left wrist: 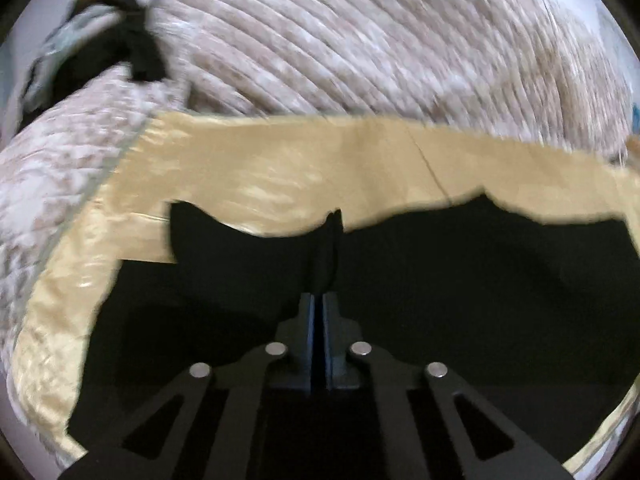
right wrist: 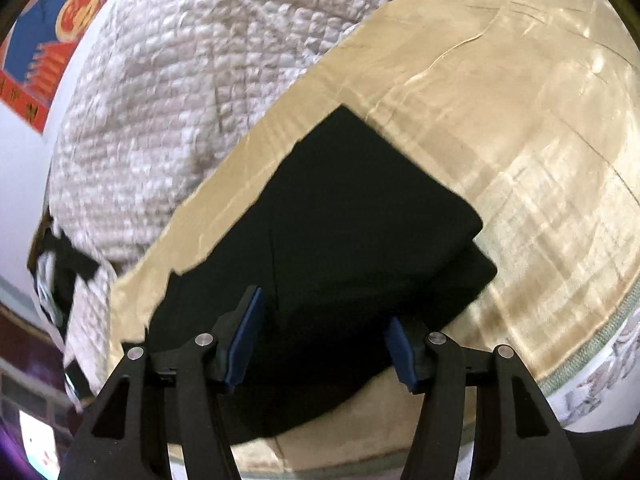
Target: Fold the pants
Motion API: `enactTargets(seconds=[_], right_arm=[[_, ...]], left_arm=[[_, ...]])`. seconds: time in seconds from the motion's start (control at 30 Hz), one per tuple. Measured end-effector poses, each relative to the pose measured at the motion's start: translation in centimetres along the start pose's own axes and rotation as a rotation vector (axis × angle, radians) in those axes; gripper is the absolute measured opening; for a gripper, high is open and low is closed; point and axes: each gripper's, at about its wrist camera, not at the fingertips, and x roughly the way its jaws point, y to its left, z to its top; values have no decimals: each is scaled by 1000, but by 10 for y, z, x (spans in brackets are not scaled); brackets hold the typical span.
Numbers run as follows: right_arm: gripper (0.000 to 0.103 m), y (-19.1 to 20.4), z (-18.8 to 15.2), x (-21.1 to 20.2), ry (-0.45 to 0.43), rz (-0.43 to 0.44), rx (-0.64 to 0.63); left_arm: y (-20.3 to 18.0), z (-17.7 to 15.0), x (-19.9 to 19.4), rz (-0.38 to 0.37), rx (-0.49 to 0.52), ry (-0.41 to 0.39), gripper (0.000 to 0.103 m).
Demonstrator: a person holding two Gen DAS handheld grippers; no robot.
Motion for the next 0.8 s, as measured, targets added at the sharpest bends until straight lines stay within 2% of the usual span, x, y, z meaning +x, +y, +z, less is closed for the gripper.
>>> enactTargets(seconds=[0.03,0.1,0.2,0.4,0.47,0.57,0.63,0.8], right_arm=[[56,1,2,-1,-12,-12,-3],[39,1,5,-2,-32,-43,-8],[29,-9,7,-2,-29,-44,20],[29,-9,5,-1,-29,-44,9],[29,-9,5,-2,-31,-37,25],[29,-11,5,-2,-34,-23,37],[29,-12,4,-2,-37,-19,37],[29,-13,4,-1,-42,-18,31]], left_arm=[[10,0,-13,19,-35,-40,3],[31,-3,-36,49,-96,-97,3],[64,-20,-62,83,-196,-134,3],[107,-61,-60,29,-396,-40,3],[120,-65,-53,-17,-463,-7,4],[132,-71,-44,-57,-550,24,14],[134,-74,-39,-96,-593,34,25],[134,-78,-44,-102,-607,28,32]])
